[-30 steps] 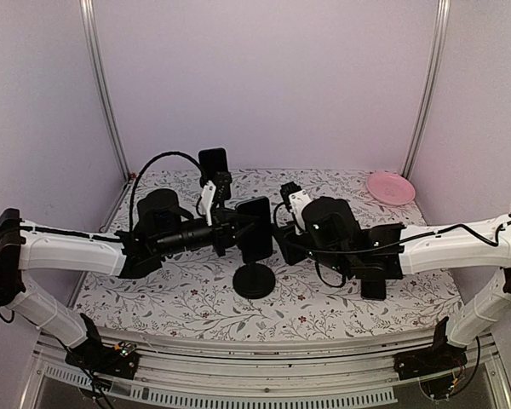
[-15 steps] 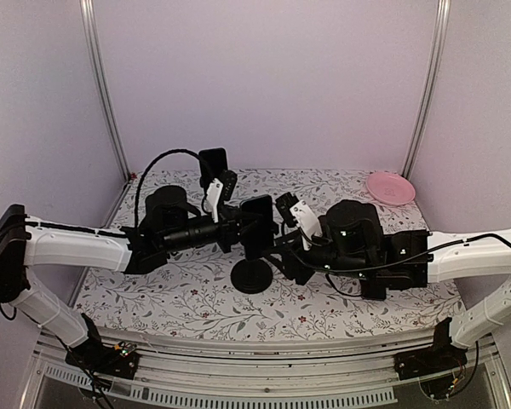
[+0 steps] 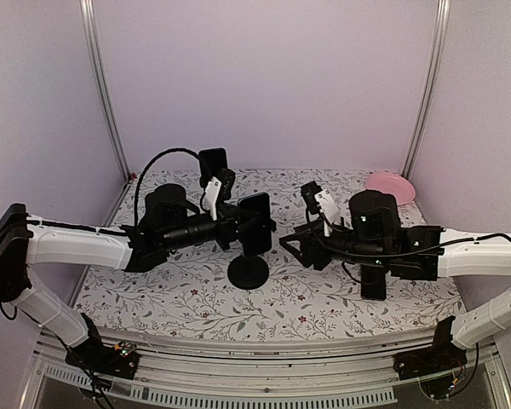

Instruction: Place the phone on the phone stand

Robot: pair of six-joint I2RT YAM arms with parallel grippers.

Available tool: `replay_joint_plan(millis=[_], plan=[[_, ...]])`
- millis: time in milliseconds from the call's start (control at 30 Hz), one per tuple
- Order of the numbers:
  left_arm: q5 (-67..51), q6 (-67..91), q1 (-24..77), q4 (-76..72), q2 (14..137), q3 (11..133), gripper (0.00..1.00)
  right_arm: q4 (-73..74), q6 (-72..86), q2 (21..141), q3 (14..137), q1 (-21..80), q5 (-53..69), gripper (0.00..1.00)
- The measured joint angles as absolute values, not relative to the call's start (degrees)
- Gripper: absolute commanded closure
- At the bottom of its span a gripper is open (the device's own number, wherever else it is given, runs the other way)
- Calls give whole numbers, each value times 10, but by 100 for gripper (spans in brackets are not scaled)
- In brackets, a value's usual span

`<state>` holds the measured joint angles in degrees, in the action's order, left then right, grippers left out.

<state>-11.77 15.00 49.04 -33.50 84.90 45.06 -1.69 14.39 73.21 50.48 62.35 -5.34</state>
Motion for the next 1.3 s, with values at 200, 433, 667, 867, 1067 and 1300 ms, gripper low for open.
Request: replay_joint_plan(millis=[200, 433, 667, 867, 1067, 1300], plan=[[-158, 143, 475, -343, 854, 451, 100, -48, 152, 688, 447, 591, -6, 39], [-242, 125, 444, -371, 871, 451, 100, -88, 159, 700, 425, 576, 38, 38], [-338, 105, 410, -369, 906, 485, 100, -122, 169, 719, 410, 576, 36, 30], [-388, 91, 396, -365, 922, 502, 100, -151, 172, 722, 375, 576, 22, 28], [-415, 77, 392, -362, 933, 515, 100, -176, 174, 725, 367, 576, 3, 27], [-441, 74, 377, -370, 950, 526, 100, -189, 184, 725, 367, 576, -29, 27]])
